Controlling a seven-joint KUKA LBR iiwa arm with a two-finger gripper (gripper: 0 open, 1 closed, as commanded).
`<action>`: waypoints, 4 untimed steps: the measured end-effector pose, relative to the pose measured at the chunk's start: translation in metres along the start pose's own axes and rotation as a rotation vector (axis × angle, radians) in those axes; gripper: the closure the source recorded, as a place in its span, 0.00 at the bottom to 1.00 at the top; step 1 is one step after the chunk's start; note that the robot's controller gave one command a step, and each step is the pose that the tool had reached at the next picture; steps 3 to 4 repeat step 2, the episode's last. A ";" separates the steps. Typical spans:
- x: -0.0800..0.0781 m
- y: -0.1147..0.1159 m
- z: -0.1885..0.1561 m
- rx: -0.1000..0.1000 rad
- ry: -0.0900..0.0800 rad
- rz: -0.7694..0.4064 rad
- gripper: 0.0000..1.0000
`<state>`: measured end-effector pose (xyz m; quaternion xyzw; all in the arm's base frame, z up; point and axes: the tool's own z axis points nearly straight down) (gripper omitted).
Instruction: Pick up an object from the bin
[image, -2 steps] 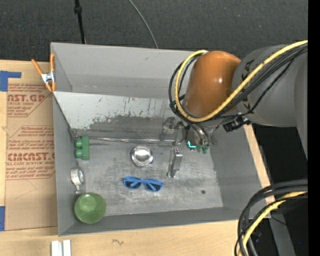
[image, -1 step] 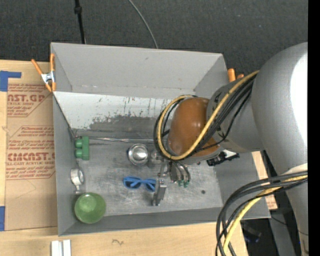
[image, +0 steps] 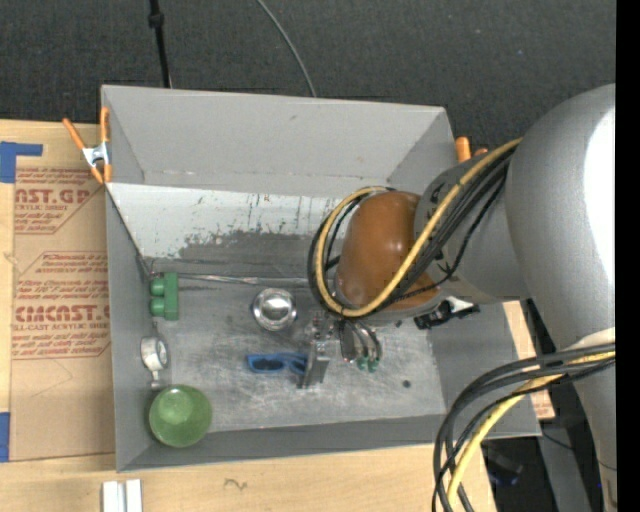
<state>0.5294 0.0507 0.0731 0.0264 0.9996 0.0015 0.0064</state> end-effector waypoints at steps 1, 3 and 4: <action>-0.020 -0.025 -0.105 0.002 0.005 -0.245 1.00; -0.023 -0.019 -0.206 0.002 0.001 -0.250 1.00; -0.023 -0.019 -0.206 0.002 0.001 -0.250 1.00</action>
Offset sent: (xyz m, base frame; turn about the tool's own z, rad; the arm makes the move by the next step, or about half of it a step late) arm 0.0157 -0.0260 0.1023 -0.2455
